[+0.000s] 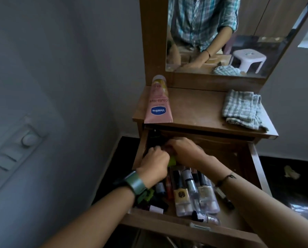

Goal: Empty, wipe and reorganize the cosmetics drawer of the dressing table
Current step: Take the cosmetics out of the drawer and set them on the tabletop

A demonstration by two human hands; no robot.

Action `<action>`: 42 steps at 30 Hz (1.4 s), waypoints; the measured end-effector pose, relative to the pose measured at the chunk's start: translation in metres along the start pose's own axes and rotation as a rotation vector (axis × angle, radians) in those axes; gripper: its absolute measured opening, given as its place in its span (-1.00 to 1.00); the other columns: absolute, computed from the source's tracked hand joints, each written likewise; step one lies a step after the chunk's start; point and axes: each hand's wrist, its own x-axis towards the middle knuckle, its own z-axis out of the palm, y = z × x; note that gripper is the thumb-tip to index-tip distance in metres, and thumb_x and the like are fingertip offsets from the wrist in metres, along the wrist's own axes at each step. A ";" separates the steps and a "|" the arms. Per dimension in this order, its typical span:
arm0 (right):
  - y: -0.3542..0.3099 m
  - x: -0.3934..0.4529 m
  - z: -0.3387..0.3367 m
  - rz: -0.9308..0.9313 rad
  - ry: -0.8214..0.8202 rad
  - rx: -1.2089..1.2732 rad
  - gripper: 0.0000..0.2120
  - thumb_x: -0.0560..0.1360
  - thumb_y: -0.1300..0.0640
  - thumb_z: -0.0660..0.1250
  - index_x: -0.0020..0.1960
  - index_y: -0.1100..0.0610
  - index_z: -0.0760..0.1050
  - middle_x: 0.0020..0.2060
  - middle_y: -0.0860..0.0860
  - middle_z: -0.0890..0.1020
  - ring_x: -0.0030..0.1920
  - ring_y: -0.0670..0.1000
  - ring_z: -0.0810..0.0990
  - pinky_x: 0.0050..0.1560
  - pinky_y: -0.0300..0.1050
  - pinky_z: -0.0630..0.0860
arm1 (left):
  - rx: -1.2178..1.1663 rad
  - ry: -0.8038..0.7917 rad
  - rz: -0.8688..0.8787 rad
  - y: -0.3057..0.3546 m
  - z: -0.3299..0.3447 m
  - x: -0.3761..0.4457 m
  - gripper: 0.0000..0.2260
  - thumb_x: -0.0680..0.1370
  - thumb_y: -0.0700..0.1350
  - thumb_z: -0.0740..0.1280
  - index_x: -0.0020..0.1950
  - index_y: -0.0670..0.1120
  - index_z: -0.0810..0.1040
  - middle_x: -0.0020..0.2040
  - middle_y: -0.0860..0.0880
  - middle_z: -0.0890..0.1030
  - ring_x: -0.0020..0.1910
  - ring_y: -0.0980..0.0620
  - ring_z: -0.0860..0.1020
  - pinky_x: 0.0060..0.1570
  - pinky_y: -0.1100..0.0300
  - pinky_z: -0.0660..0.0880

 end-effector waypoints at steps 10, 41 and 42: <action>0.010 0.002 0.000 0.104 -0.053 -0.060 -0.74 0.50 0.06 0.26 0.10 0.19 0.49 0.06 0.17 0.60 0.06 0.19 0.59 -0.07 -0.02 0.53 | 0.258 -0.048 0.036 0.007 0.006 0.001 -0.54 0.53 -0.29 0.24 0.42 -0.22 0.25 0.37 -0.23 0.33 0.36 -0.21 0.31 0.29 0.02 0.34; 0.087 0.074 -0.122 0.508 0.408 0.772 -0.81 0.45 0.09 0.38 -0.26 0.17 0.49 -0.40 0.05 0.53 -0.42 0.01 0.50 -0.35 -0.12 0.51 | -0.301 0.387 -0.146 0.058 -0.125 0.116 -0.68 0.59 -0.18 0.15 0.33 -0.23 0.29 0.29 -0.26 0.45 0.25 -0.24 0.46 0.09 0.00 0.42; 0.088 0.077 -0.121 0.503 0.409 0.763 -0.83 0.43 0.09 0.40 -0.24 0.16 0.49 -0.38 0.05 0.53 -0.39 0.01 0.52 -0.28 -0.08 0.54 | -0.283 0.387 -0.157 0.058 -0.125 0.119 -0.69 0.60 -0.18 0.14 0.32 -0.23 0.31 0.29 -0.26 0.45 0.25 -0.24 0.45 0.09 -0.01 0.42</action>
